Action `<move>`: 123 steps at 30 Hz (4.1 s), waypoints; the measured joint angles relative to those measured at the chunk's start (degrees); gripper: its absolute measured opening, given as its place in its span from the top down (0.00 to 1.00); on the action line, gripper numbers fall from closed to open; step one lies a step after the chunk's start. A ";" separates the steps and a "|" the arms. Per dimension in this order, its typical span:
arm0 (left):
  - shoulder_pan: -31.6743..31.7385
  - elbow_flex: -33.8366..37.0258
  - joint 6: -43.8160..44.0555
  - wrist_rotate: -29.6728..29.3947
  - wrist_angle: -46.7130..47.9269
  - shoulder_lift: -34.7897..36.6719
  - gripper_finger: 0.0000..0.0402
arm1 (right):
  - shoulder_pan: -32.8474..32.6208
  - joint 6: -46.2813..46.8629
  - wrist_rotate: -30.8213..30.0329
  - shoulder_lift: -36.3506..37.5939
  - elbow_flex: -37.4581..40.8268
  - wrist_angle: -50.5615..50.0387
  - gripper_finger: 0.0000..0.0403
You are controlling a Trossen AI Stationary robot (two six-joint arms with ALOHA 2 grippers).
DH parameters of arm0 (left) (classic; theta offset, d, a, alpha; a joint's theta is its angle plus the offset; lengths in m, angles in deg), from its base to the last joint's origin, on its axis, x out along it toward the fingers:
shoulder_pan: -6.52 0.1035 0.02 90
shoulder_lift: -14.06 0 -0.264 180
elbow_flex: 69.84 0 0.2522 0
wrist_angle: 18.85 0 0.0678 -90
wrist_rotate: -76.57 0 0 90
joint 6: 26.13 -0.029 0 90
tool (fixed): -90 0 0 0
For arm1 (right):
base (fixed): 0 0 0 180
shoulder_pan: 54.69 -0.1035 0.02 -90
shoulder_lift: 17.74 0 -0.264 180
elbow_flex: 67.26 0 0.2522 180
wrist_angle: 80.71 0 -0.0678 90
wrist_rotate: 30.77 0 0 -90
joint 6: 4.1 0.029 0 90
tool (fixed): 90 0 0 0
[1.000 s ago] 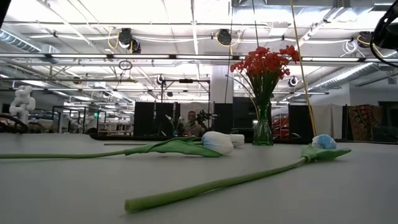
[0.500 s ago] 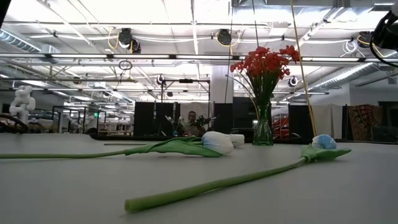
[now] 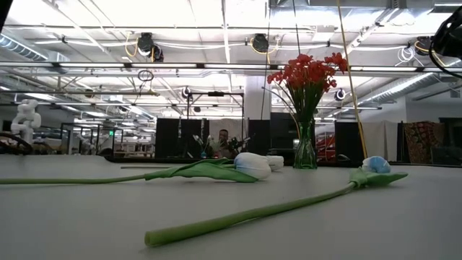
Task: Sort flowers into vase by color
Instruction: Put the white flowers into the transparent vase, then put the bottom left white tulip flower into the red vase
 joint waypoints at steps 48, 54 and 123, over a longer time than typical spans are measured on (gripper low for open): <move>5.95 0.11 10.71 18.86 -1.08 -9.22 0.22 | -6.30 39.52 24.66 10.56 -11.76 -39.31 0.47; 5.50 0.02 4.30 20.78 -6.59 -9.20 0.22 | -7.04 42.20 26.98 10.32 -17.87 -41.89 0.47; 5.03 -0.20 18.05 27.71 67.56 14.82 0.22 | 44.13 -16.20 6.79 -15.79 -36.65 -11.95 0.73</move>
